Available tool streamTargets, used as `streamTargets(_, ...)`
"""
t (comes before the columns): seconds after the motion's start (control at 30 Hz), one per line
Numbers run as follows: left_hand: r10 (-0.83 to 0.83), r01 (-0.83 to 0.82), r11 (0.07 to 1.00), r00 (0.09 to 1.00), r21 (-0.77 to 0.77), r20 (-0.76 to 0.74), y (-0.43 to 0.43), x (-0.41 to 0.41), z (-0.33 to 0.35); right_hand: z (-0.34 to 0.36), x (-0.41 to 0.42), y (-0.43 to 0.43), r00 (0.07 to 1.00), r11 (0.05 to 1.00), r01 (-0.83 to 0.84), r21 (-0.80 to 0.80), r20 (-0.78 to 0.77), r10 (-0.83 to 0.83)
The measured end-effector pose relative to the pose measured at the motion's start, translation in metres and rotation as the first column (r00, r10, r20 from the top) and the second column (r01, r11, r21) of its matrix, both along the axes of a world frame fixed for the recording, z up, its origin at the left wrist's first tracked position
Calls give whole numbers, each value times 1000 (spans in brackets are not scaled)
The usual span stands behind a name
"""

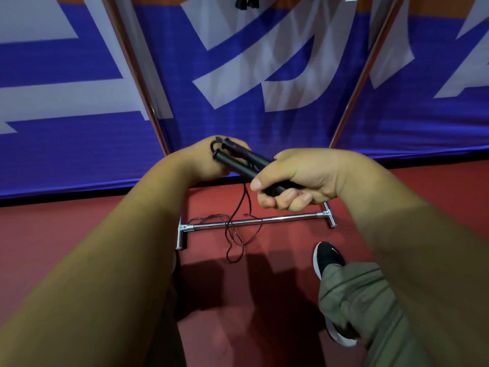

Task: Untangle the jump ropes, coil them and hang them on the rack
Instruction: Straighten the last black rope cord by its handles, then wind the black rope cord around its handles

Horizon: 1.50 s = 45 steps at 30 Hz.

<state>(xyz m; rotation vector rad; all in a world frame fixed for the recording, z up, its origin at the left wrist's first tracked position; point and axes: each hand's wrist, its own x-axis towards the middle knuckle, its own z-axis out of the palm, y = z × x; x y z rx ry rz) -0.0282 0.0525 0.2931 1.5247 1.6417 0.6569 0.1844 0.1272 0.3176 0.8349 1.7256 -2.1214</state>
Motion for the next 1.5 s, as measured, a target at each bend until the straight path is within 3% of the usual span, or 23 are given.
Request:
streamTargets(0.07,-34,29,999,989,36,144,-1,-2,1,0,2,-5,995,996,-88,-23,44,89)
streamTargets(0.13,35,-44,999,959,23,281,-1,-1,6,0,1,-11,984,986,-161,-41,75,164)
streamTargets(0.2,36,-55,997,954,55,298,2,2,11,-5,-1,-13,973,978,-203,-39,100,206)
streamTargets(0.53,-29,27,990,1000,142,6,3,20,29,-25,-4,-2,978,983,-114,144,191,85)
streamTargets(0.63,-67,83,986,992,143,-110,2,19,32,-31,-5,4,977,974,1,227,208,-49)
streamTargets(0.77,-98,128,987,961,99,-260,0,20,35,-40,-8,13,950,878,154,454,178,-259)
streamTargets(0.87,24,-12,999,948,38,-318,2,23,29,-41,-11,16,930,777,237,583,94,-355)
streamTargets(0.93,67,-99,988,964,-115,-256,2,27,21,-41,-13,19,913,677,281,680,29,-407)
streamTargets(1.03,64,-59,949,998,-310,6,-3,30,14,-39,-17,22,895,584,330,742,-49,-444)
streamTargets(1.1,27,15,950,991,-313,131,-4,25,17,-38,-17,24,875,570,369,734,-66,-480)
streamTargets(1.2,-79,111,962,988,-248,134,-3,16,23,-38,-16,29,846,600,446,664,-94,-525)
streamTargets(1.4,143,-151,973,988,-176,-55,1,25,18,-27,-9,21,841,799,541,264,-204,-502)
streamTargets(1.5,171,-176,969,984,-176,-41,1,32,19,-20,-9,16,819,820,556,137,-257,-513)
